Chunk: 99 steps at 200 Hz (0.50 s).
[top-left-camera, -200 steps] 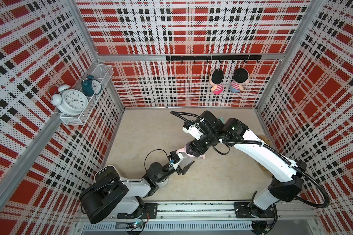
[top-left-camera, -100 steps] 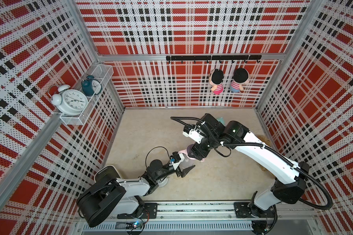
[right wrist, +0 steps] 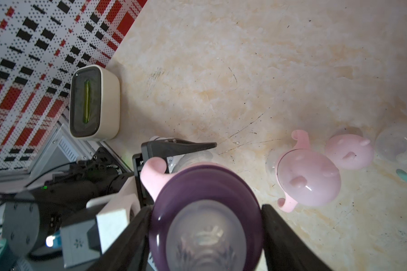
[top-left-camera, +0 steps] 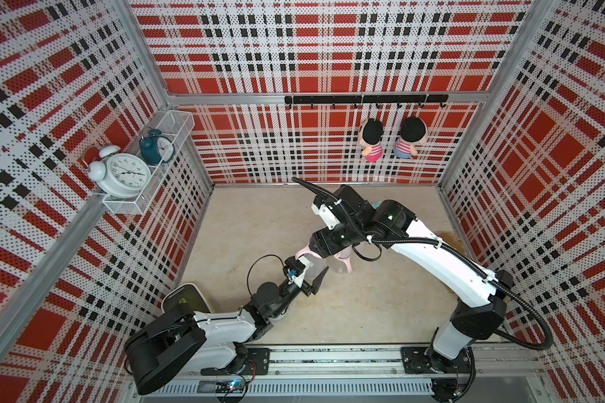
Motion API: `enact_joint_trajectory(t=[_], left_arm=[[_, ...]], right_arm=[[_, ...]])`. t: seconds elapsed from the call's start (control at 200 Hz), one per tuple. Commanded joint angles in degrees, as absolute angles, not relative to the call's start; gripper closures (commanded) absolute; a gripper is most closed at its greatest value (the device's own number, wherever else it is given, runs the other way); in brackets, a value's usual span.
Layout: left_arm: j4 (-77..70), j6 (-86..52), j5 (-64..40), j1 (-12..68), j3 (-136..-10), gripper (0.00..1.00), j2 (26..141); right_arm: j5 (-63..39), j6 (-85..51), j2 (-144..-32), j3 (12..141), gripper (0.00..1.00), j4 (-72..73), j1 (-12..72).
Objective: Assemble the baby bottles
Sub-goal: Close the nipple on the baby bottle.
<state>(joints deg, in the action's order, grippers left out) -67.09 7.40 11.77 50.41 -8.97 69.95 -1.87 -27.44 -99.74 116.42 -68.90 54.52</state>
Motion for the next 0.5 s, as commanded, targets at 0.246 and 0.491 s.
enact_joint_trajectory(t=[0.246,0.491], left_arm=[[-78.1,8.3,28.9,53.7,-13.8,1.0,75.1],[-78.7,10.3,25.8,53.7,-13.0,1.0,75.4]], right_arm=[[5.1,-41.9,-104.9,122.9,0.49,-75.0,55.9],[5.7,-40.1,-106.3,128.5,0.35,-75.5,56.0]])
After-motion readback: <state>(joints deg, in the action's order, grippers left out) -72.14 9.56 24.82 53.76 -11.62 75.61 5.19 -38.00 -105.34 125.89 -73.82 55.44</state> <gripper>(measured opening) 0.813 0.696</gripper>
